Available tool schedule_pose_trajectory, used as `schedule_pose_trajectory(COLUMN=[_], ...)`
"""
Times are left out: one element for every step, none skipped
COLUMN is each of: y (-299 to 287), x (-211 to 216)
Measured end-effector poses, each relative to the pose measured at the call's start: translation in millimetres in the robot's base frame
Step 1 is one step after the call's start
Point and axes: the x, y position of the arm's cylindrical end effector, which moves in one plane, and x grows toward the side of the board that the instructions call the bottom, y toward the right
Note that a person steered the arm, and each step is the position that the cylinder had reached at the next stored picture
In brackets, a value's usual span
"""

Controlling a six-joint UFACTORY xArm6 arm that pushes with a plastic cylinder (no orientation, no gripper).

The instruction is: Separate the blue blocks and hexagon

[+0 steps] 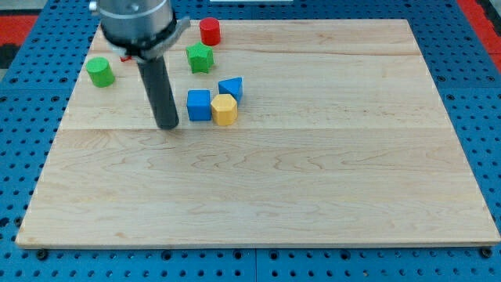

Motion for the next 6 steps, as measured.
schedule_pose_trajectory(y=[57.1, 54.6, 33.7, 33.4, 69.8, 103.1], x=[23.2, -13.4, -44.7, -45.4, -44.6, -48.9])
